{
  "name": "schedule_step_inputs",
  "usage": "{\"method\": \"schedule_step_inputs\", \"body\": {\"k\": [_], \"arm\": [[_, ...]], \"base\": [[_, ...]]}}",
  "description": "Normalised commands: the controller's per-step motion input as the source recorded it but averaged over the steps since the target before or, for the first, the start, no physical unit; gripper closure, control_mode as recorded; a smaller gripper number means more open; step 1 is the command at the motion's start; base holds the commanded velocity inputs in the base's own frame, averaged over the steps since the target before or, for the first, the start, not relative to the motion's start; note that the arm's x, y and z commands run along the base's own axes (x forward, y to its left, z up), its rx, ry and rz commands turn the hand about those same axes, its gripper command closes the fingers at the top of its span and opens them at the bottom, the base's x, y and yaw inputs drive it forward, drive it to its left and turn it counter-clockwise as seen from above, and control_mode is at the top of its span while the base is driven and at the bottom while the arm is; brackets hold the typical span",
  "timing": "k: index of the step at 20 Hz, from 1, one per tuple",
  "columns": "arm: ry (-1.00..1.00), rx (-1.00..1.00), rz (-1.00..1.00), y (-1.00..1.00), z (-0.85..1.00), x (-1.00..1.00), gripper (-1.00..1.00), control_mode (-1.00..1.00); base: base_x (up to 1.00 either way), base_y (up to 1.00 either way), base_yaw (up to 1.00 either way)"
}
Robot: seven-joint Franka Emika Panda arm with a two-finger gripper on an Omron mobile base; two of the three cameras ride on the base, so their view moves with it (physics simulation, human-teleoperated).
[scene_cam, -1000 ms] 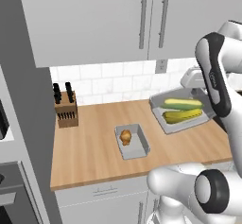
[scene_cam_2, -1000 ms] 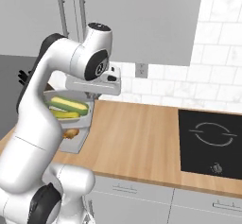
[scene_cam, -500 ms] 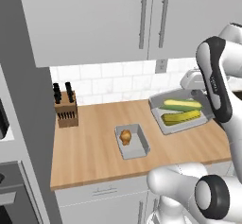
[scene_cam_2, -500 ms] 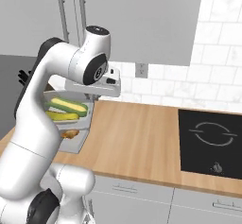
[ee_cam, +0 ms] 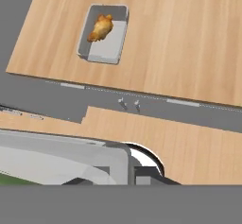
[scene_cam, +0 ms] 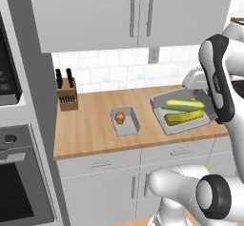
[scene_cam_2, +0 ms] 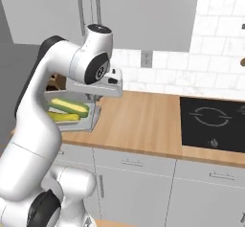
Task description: Take the meat container that has the chicken drumstick and place it on the second highest rack of the freezer. Then take the vegetable container that has the corn and cucumber and place it on the highest rack of the freezer.
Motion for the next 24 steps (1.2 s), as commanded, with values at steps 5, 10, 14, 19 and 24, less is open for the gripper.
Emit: {"method": "schedule_step_inputs", "body": {"k": [5, 10, 14, 19, 24], "arm": [[0.00, 0.00, 0.00, 0.00, 0.00, 0.00, 1.00, 1.00], [0.00, 0.00, 0.00, 0.00, 0.00, 0.00, 1.00, 1.00], [0.00, 0.00, 0.00, 0.00, 0.00, 0.00, 1.00, 1.00], [0.00, 0.00, 0.00, 0.00, 0.00, 0.00, 1.00, 1.00], [0.00, 0.00, 0.00, 0.00, 0.00, 0.00, 1.00, 1.00]], "base": [[-0.16, 0.43, 0.00], [-0.37, 0.52, 0.01], [-0.55, 0.40, 0.21], [-0.07, 0.36, 0.47], [0.00, 0.44, 0.76]]}}
